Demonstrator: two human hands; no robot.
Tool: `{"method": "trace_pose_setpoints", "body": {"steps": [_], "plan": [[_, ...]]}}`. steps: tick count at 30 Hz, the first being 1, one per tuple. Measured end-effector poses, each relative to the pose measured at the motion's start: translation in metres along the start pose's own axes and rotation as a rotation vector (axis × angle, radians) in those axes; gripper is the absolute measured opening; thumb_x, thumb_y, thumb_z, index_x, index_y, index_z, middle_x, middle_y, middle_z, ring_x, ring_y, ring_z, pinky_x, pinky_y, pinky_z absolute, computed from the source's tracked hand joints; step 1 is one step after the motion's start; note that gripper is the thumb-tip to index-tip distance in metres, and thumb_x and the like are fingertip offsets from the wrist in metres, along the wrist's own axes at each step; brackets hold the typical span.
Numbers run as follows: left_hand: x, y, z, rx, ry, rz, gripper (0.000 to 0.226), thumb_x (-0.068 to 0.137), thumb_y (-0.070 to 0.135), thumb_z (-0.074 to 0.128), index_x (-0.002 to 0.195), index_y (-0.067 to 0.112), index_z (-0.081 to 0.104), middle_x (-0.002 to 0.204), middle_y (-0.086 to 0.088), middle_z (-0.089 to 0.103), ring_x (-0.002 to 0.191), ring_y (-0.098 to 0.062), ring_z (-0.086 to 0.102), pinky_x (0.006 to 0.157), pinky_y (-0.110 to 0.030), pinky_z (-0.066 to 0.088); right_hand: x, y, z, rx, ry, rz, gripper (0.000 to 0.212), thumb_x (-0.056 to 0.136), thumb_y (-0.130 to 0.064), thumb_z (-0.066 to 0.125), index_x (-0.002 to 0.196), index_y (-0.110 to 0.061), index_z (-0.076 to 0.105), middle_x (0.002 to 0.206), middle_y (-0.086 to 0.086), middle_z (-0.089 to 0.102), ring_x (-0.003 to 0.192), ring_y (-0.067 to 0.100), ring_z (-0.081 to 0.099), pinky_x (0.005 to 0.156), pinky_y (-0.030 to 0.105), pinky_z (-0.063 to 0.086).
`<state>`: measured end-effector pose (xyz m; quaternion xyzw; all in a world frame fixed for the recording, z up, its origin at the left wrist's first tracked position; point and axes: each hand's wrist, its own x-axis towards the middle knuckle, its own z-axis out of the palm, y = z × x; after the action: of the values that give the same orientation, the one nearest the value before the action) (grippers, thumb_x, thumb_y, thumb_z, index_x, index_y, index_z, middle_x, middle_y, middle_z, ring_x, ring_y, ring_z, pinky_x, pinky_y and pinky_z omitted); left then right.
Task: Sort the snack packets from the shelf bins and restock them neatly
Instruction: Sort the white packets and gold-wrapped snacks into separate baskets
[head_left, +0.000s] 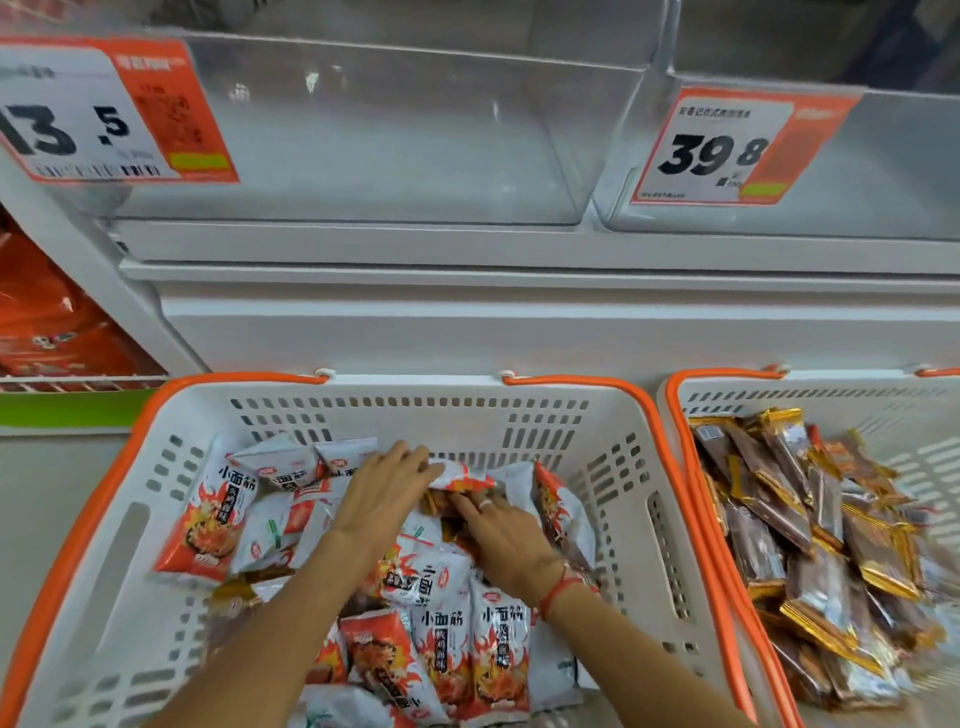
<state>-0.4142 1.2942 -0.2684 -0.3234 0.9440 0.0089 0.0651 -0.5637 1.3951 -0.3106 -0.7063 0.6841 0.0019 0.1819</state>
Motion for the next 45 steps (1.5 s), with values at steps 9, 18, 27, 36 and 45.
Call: {"method": "trace_pose_setpoints", "body": {"steps": [9, 18, 27, 36, 45], "plan": [[-0.052, -0.038, -0.021, -0.126, 0.288, -0.304, 0.066, 0.039, -0.017, 0.087, 0.099, 0.011, 0.077, 0.075, -0.004, 0.062, 0.063, -0.026, 0.059, 0.036, -0.026, 0.043, -0.013, 0.008, 0.008, 0.175, 0.178, 0.18, 0.046, 0.098, -0.02, 0.043, 0.142, -0.018, 0.03, 0.109, 0.01, 0.063, 0.095, 0.031, 0.061, 0.068, 0.036, 0.044], [-0.085, -0.009, -0.015, -0.137, 0.139, -0.387, 0.027, 0.06, 0.005, 0.09, 0.081, 0.018, 0.08, 0.099, -0.011, 0.071, 0.089, -0.034, 0.063, 0.067, -0.045, 0.056, -0.094, -0.004, -0.066, 0.547, 0.716, 0.121, 0.046, 0.102, -0.036, 0.034, 0.145, -0.02, 0.034, 0.126, -0.008, 0.059, 0.109, 0.0, 0.055, 0.092, 0.021, 0.047], [-0.086, 0.026, -0.008, -0.646, -0.207, -0.205, 0.046, 0.097, 0.025, 0.056, 0.141, 0.03, 0.044, 0.157, 0.006, 0.025, 0.141, -0.016, 0.033, 0.112, -0.031, 0.027, -0.17, 0.087, -0.119, 0.076, 1.088, 0.663, 0.043, 0.1, -0.023, 0.044, 0.142, -0.014, 0.041, 0.123, 0.019, 0.055, 0.112, 0.036, 0.044, 0.094, 0.044, 0.036], [-0.111, -0.023, -0.05, -0.375, 0.428, -0.463, 0.038, 0.084, 0.004, 0.067, 0.119, 0.016, 0.067, 0.135, -0.007, 0.057, 0.125, -0.03, 0.049, 0.105, -0.049, 0.037, -0.139, 0.095, -0.136, 0.173, 0.726, 0.778, 0.038, 0.091, -0.041, 0.055, 0.125, -0.026, 0.06, 0.137, 0.015, 0.051, 0.128, 0.038, 0.038, 0.106, 0.054, 0.032], [-0.188, -0.096, -0.041, -0.328, 0.371, -0.917, 0.057, 0.094, 0.026, 0.057, 0.146, 0.009, 0.039, 0.137, -0.018, 0.053, 0.118, -0.04, 0.054, 0.093, -0.054, 0.047, 0.003, -0.123, -0.089, 0.106, 0.445, -0.192, 0.037, 0.088, -0.041, 0.06, 0.12, -0.024, 0.062, 0.117, 0.001, 0.064, 0.113, 0.024, 0.056, 0.095, 0.042, 0.048]]}}
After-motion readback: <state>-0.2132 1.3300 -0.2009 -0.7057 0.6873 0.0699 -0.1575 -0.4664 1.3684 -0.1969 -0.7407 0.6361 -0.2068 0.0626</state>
